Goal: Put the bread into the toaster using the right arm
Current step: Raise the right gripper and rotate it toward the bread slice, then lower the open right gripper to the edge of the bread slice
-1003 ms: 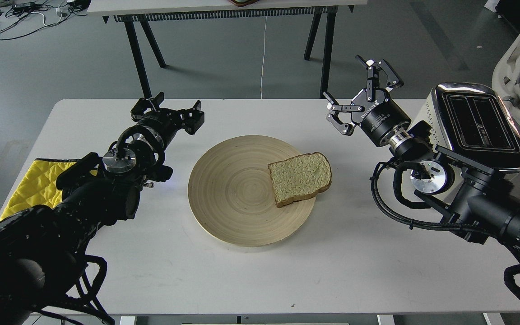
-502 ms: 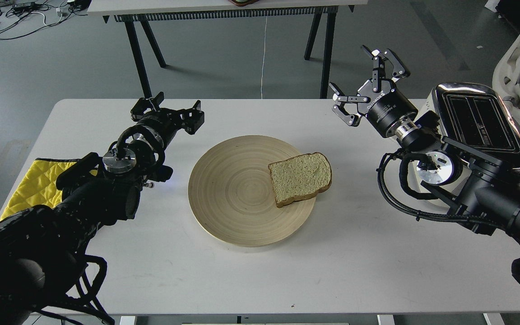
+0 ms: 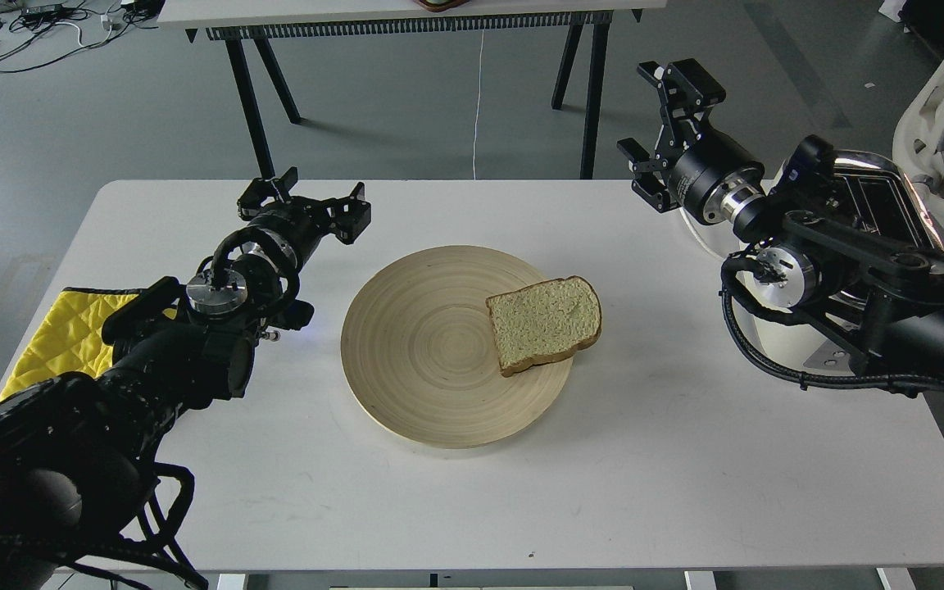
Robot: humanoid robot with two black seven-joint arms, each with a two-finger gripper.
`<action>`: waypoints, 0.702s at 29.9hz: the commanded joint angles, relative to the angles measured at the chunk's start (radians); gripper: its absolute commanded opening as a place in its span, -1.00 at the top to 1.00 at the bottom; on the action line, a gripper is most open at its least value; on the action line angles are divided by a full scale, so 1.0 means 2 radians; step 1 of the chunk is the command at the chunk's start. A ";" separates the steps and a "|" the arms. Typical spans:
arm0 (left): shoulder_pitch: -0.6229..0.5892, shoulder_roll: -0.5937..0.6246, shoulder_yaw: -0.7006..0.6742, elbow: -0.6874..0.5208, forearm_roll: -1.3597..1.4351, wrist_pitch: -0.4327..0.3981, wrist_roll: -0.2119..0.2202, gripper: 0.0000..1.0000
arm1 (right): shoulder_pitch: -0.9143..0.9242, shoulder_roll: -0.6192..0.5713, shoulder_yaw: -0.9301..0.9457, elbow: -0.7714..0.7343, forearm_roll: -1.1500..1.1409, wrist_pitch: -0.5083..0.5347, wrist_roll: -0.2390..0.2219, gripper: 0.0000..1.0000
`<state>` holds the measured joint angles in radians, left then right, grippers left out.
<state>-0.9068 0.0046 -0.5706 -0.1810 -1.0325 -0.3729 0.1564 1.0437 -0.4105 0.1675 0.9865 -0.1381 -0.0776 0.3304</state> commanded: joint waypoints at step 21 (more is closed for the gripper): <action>-0.001 0.000 0.000 0.000 0.000 0.000 0.000 -1.00 | 0.030 -0.003 -0.249 0.079 -0.032 -0.186 -0.006 -0.98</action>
<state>-0.9083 0.0045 -0.5707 -0.1810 -1.0324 -0.3729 0.1565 1.1353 -0.4389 -0.3289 1.1462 -0.2018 -0.4302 0.3170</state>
